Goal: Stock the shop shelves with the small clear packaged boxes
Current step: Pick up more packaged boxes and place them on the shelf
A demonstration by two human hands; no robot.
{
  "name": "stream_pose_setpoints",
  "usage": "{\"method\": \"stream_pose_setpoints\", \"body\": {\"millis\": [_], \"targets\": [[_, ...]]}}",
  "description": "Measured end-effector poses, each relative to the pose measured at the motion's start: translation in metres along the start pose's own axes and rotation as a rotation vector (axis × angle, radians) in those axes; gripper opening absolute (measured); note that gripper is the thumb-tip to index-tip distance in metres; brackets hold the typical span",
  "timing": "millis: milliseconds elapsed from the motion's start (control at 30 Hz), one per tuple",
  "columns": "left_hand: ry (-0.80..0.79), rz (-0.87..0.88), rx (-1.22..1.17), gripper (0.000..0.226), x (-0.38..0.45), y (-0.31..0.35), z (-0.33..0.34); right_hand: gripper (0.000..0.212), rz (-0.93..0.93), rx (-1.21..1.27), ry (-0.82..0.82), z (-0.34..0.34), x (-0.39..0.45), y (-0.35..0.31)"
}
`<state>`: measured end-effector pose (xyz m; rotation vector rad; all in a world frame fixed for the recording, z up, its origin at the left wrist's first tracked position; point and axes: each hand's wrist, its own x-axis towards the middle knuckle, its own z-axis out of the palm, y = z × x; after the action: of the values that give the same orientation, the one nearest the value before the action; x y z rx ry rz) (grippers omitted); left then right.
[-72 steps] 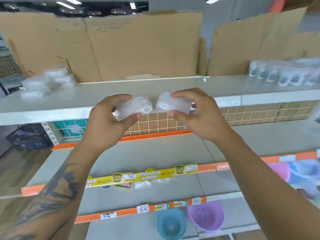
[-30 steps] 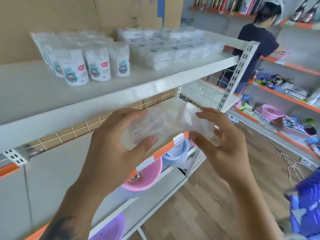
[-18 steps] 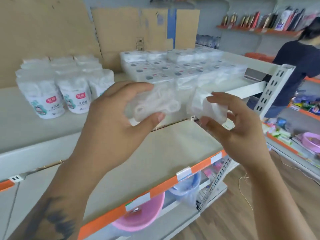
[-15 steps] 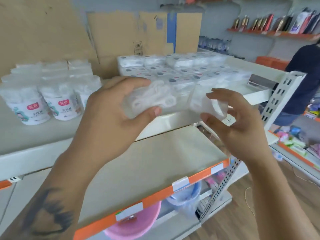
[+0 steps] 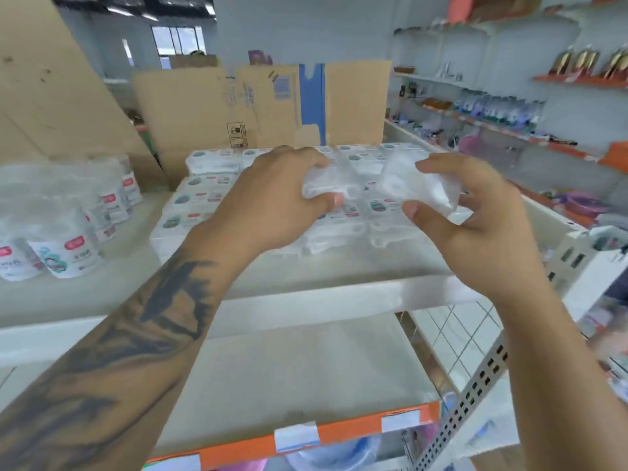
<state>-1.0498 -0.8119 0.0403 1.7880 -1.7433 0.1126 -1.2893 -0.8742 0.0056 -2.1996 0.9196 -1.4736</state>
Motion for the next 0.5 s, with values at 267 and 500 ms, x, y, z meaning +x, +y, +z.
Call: {"method": "stream_pose_setpoints", "body": {"millis": [267,500], "targets": [[-0.149,-0.049,0.021,0.055,0.028,0.004,0.023,0.038,0.010,0.003,-0.033,-0.009,0.012,0.028],[-0.006,0.099,-0.140,0.058,0.014,0.008,0.000,0.034,0.019,0.082,-0.102,-0.006,0.020,0.010]]}}
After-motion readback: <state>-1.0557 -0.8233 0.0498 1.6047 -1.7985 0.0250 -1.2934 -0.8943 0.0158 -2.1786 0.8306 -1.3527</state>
